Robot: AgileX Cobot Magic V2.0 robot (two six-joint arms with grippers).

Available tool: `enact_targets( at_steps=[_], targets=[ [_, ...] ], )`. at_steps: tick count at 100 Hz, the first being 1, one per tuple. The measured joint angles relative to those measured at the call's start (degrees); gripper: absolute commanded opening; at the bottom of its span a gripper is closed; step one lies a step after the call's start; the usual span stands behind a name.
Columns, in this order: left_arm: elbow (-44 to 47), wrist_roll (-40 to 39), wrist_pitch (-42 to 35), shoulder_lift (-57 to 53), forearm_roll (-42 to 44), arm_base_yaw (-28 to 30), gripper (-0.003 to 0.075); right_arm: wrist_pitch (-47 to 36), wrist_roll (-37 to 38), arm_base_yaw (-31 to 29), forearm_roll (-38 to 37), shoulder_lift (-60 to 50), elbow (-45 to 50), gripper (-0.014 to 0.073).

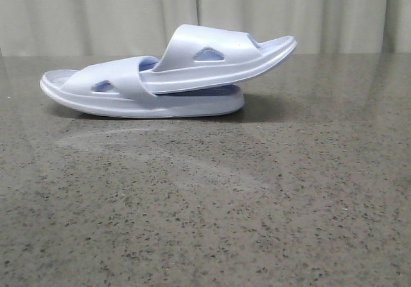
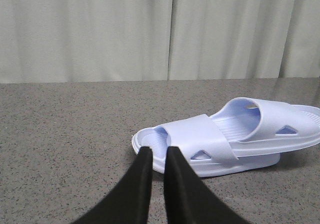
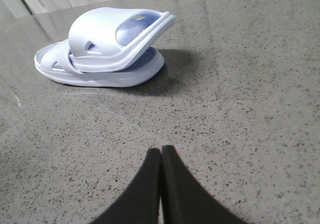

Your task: Insert blue slippers together front up

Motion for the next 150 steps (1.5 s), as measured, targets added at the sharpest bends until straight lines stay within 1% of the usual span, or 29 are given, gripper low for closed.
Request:
enact_targets(
  at_steps=[9,16,23,28,30,35,42,49,64,75,90,99,109,115,126,150],
  targets=[
    [0.27,0.0,0.0,0.0,1.13,0.0,0.0015,0.0,0.0,0.0,0.0,0.0,0.0,-0.0089],
    [0.68,-3.85,-0.23,0.0,6.16,0.0,0.0015,0.0,0.0,0.0,0.0,0.0,0.0,-0.0089],
    [1.37,-15.17,-1.36,0.0,16.72,0.28,0.0015,0.0,0.0,0.0,0.0,0.0,0.0,-0.0089],
    [2.15,-27.57,-2.38,0.0,27.69,1.28,0.0015,0.0,0.0,0.0,0.0,0.0,0.0,-0.0089],
    [2.61,-30.78,-2.8,0.0,30.53,1.8,0.0015,0.0,0.0,0.0,0.0,0.0,0.0,-0.0089],
    [3.85,-42.37,-3.36,-0.43,40.95,3.17,0.0015,0.0,0.0,0.0,0.0,0.0,0.0,-0.0089],
    [5.9,-51.83,-3.46,-1.88,50.15,5.2,0.0015,0.0,0.0,0.0,0.0,0.0,0.0,-0.0089],
    [7.97,-56.02,-3.46,-4.27,54.76,7.33,0.0015,0.0,0.0,0.0,0.0,0.0,0.0,-0.0089],
    [12.47,-58.44,-3.49,-10.01,58.54,12.25,0.0015,0.0,0.0,0.0,0.0,0.0,0.0,-0.0089],
    [15.85,-58.92,-3.59,-13.8,59.94,14.44,0.0015,0.0,0.0,0.0,0.0,0.0,0.0,-0.0089],
    [16.01,-59.16,-0.15,-18.19,61.15,16.26,0.0015,0.0,0.0,0.0,0.0,0.0,0.0,-0.0089],
    [16.01,-59.26,2.93,-18.71,62.29,17.75,0.0015,0.0,0.0,0.0,0.0,0.0,0.0,-0.0089],
    [16.01,-59.26,5.16,-18.71,62.65,18.53,0.0015,0.0,0.0,0.0,0.0,0.0,0.0,-0.0089],
    [16.01,-59.26,6.18,-18.71,61.33,18.5,0.0015,0.0,0.0,0.0,0.0,0.0,0.0,-0.0089],
    [16.01,-59.26,6.4,-18.71,59.67,18.5,0.0015,0.0,0.0,0.0,0.0,0.0,0.0,-0.0089],
    [16.01,-59.26,6.43,-18.71,59.32,18.5,0.0015,0.03,0.0,0.0,0.0,0.0,0.0,-0.0089]
  ],
)
